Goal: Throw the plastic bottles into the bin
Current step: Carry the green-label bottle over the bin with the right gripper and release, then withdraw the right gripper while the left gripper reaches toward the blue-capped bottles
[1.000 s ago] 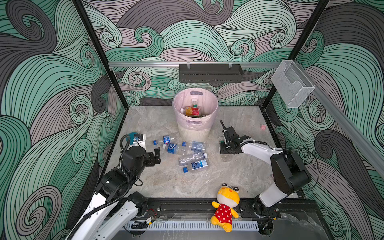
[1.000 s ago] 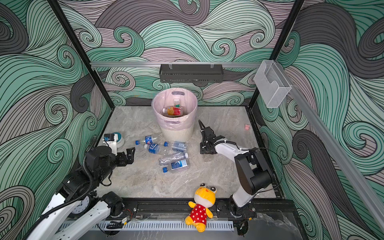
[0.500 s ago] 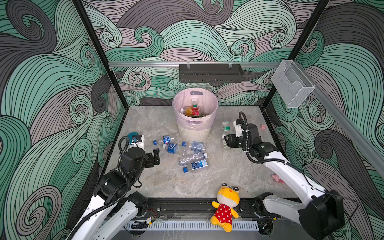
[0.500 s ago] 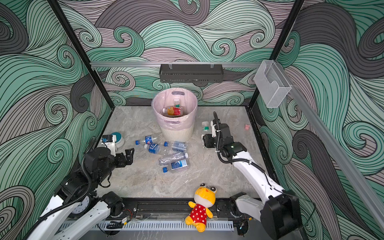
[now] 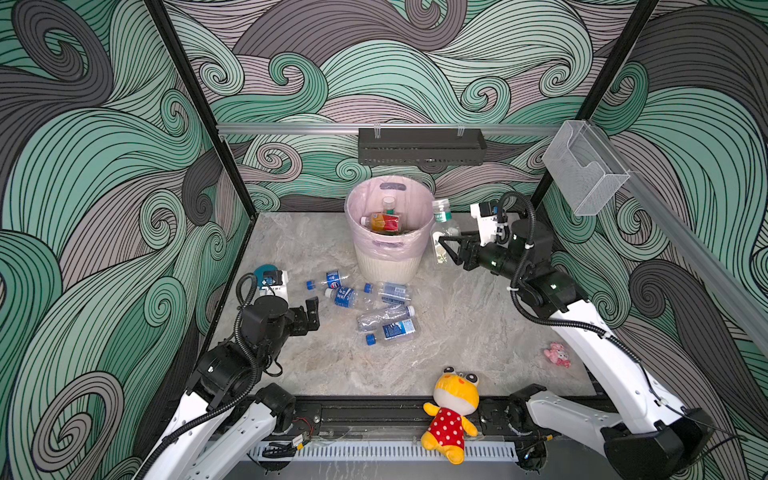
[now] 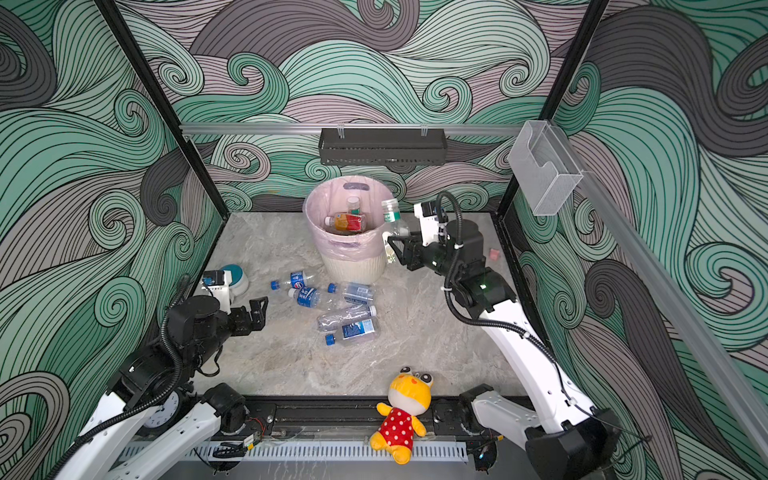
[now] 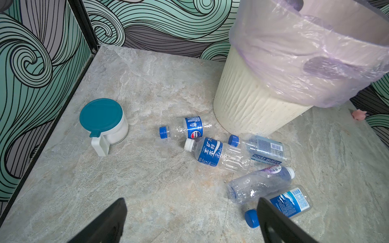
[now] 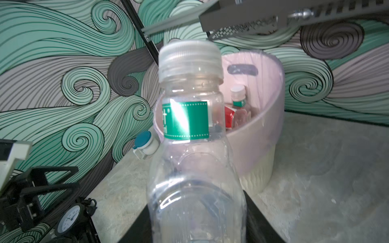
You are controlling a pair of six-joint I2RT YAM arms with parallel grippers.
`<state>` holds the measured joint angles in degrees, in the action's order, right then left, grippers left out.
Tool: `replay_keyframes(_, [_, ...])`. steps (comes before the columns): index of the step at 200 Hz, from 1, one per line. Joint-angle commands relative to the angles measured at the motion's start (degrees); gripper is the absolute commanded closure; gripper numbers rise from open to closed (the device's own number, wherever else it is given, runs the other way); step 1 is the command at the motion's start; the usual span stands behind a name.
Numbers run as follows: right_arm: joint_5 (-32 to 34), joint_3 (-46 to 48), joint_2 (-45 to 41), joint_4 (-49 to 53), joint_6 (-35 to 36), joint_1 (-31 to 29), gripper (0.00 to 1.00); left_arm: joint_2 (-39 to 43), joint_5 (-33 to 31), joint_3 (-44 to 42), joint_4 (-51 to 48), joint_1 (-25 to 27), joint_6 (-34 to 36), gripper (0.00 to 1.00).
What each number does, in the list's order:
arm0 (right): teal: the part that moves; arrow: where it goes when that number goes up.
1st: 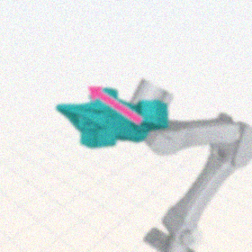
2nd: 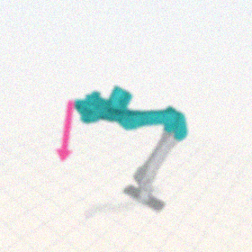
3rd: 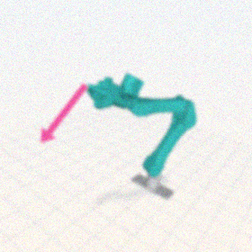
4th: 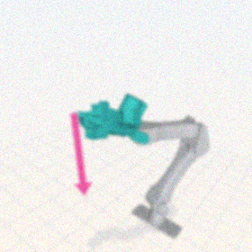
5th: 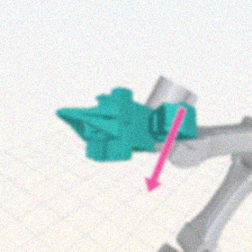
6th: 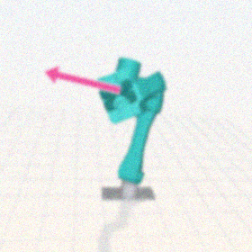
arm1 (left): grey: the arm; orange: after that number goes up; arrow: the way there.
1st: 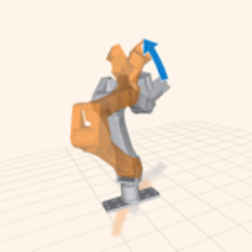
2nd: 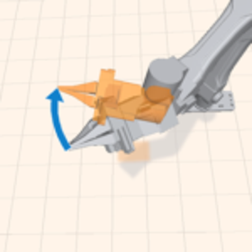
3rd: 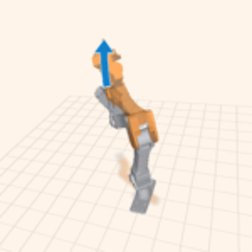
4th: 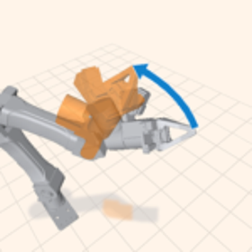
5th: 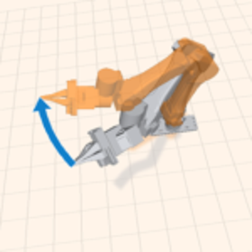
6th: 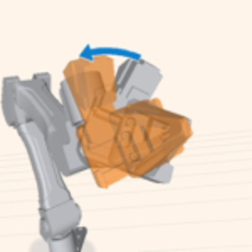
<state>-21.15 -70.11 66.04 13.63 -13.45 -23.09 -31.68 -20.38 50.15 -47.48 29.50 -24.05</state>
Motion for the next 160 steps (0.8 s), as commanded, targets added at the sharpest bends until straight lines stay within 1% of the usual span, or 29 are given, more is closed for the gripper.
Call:
replay_keyframes(1, [-1.6,-6.18,4.54,-3.49,1.19,-1.78,0.58,0.92,-0.01,0.11,-1.34,-0.45,-0.8,0.02])
replay_keyframes(22, [0.32,-14.78,12.45,-3.83,1.07,-3.67,0.6,1.2,0.39,-0.12,-1.56,-0.44,-1.02,0.02])
replay_keyframes(31, [1.42,-19.45,16.54,-2.74,1.1,-4.21,0.59,1.35,0.58,-0.22,-1.56,-0.46,-1.21,0.02])
replay_keyframes(42, [2.65,-27.11,23.03,2.53,2.41,-4.95,0.49,1.44,1.1,-0.46,-1.47,-0.47,-1.34,0.02])
replay_keyframes(52, [5.8,-33.35,27.88,6.61,3.82,-5.88,0.33,1.44,1.88,-0.5,-1.63,-0.49,-1.34,0.02])
replay_keyframes(56, [5.88,-34.83,29.09,8.62,4.66,-6.2,0.29,1.33,2.15,-0.5,-1.77,-0.44,-1.26,0.02])
replay_keyframes(65, [6.55,-36.64,30.32,9.8,5.94,-6.97,0.24,1.16,2.98,-0.44,-2.28,-0.45,-1.18,0.02])
replay_keyframes(75, [7.43,-35.69,29.23,8.94,7.19,-7.54,0.2,0.95,3.63,-0.25,-3.2,-0.49,-1.0,0.01])
replay_keyframes(94, [8.41,-30.48,24.32,7.3,8.54,-7.89,0.14,0.92,3.69,-0.31,-4.22,-0.45,-0.84,0.02])
replay_keyframes(97, [8.59,-29.63,23.51,5.83,8.8,-7.91,0.14,0.92,3.73,-0.37,-4.14,-0.49,-0.84,0.01])
replay_keyframes(115, [8.21,-25.54,19.03,6.64,10.42,-7.93,0.14,0.59,4.02,-0.54,-3.73,-0.46,-0.4,0.01])
replay_keyframes(131, [5.45,-21.68,15.5,9.22,12.67,-7.9,0.13,-0.24,4.71,-0.62,-2.86,-0.43,0.48,0.01])
replay_keyframes(160, [1.12,-11.7,8.04,11.24,16.49,-8.34,0.14,-2.32,5.84,-1.11,-0.92,-0.49,1.3,0.01])
